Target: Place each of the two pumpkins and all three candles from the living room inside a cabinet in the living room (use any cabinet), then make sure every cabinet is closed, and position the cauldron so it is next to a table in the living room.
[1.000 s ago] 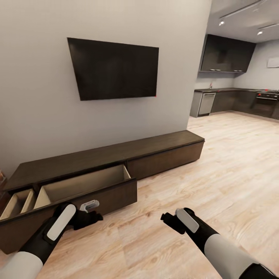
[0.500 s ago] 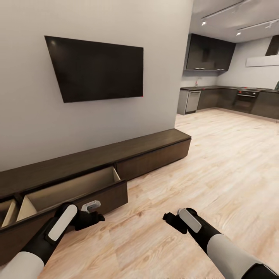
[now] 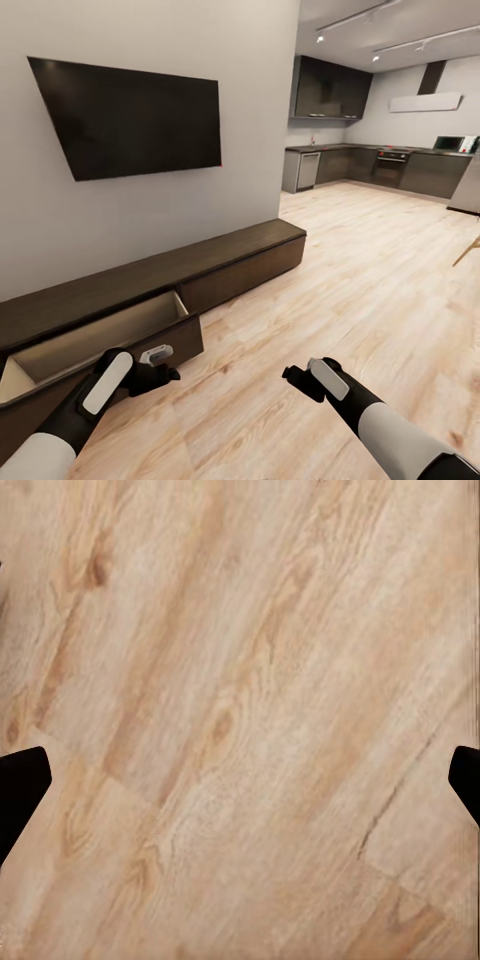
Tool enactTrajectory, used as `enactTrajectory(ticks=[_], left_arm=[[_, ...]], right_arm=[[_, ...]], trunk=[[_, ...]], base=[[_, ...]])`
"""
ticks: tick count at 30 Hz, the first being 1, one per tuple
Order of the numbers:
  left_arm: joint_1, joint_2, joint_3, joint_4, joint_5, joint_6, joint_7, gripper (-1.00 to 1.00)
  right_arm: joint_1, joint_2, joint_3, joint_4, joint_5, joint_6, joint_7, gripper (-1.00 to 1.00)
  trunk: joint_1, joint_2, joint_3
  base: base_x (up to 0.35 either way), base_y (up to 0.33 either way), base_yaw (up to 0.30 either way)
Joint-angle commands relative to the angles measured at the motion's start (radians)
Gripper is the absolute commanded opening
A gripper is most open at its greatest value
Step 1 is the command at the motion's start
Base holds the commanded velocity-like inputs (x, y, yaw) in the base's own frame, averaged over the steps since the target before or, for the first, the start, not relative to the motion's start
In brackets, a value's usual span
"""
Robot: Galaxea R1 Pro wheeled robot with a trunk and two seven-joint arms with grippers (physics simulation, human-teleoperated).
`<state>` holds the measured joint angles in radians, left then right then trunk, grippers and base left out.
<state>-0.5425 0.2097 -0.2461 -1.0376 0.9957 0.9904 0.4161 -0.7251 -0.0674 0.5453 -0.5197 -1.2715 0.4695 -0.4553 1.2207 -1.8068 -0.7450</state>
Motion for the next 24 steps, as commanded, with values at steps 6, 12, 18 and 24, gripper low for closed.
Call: enactTrajectory(ticks=[6, 12, 18, 24], left_arm=[[0.000, 0.001, -0.002, -0.002, 0.012, 0.001, 0.010, 1.00], [0.000, 0.000, -0.003, -0.003, 0.011, 0.001, 0.010, 1.00], [0.000, -0.002, -0.002, -0.005, 0.012, 0.001, 0.008, 1.00], [0.000, -0.025, -0.004, -0.006, 0.008, 0.001, 0.007, 1.00]], right_arm=[[-0.001, 0.000, 0.007, -0.002, -0.006, 0.000, -0.008, 1.00], [-0.001, -0.002, 0.007, -0.001, -0.008, -0.002, -0.007, 1.00], [-0.001, -0.014, 0.008, -0.001, -0.009, -0.005, -0.007, 1.00], [-0.001, -0.062, 0.010, 0.000, -0.017, -0.006, -0.007, 1.00]], trunk=[[0.000, 0.000, -0.008], [0.000, 0.000, -0.014], [0.000, 0.000, -0.021], [0.000, 0.000, -0.027]], base=[[0.000, 0.000, -0.220], [0.000, 0.000, -0.220], [0.000, 0.000, -0.221], [0.000, 0.000, -0.236]])
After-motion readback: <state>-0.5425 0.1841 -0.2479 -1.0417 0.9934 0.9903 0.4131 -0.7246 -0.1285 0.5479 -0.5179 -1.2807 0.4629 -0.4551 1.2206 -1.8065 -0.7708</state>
